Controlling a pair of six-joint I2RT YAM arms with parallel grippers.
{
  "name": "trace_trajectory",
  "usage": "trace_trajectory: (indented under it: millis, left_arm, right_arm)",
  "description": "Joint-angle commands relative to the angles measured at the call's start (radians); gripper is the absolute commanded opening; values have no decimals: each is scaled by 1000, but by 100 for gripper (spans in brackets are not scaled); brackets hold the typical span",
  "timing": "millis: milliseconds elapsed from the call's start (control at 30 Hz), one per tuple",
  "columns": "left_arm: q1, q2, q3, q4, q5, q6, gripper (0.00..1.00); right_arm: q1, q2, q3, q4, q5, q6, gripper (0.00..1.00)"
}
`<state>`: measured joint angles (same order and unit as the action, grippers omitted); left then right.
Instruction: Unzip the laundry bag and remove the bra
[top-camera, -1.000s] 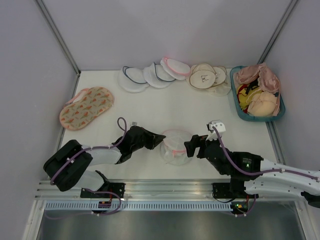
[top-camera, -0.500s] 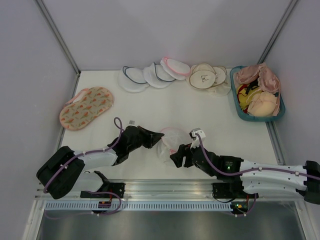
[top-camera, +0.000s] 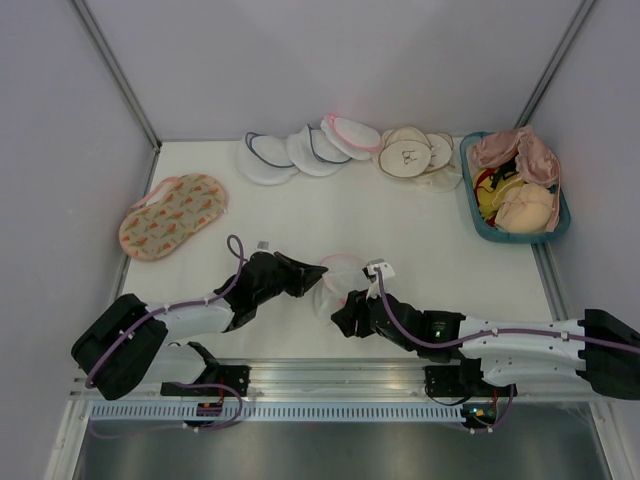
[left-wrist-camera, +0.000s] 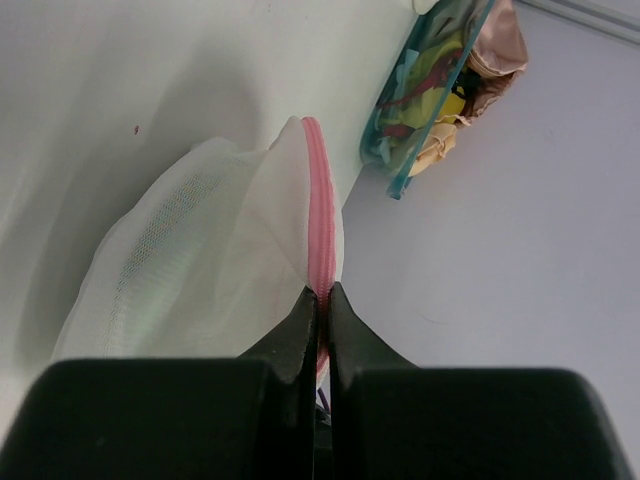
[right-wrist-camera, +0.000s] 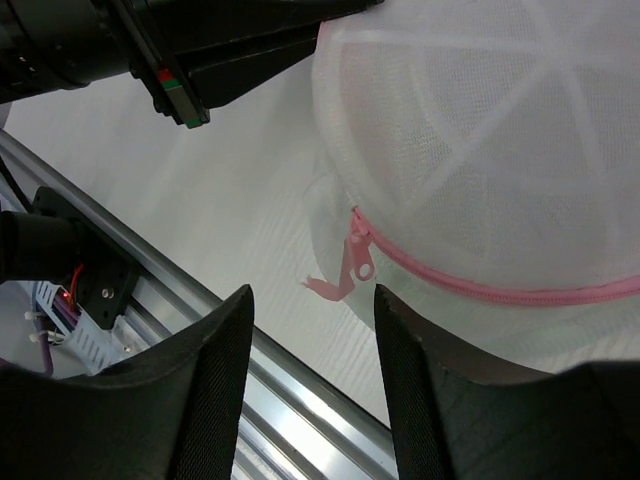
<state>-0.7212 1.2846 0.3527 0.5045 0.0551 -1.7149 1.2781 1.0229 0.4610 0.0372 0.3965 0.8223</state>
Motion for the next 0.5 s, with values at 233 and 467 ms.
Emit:
trace_trajectory:
  millis: [233, 467]
  left_arm:
    - [2, -47, -12, -26, 17, 1, 2]
    - [2, -51, -18, -26, 25, -3, 2]
  right_arm:
    - [-2, -3, 84, -34, 160, -23, 50]
    - [-2, 20, 97, -34, 180, -34, 48]
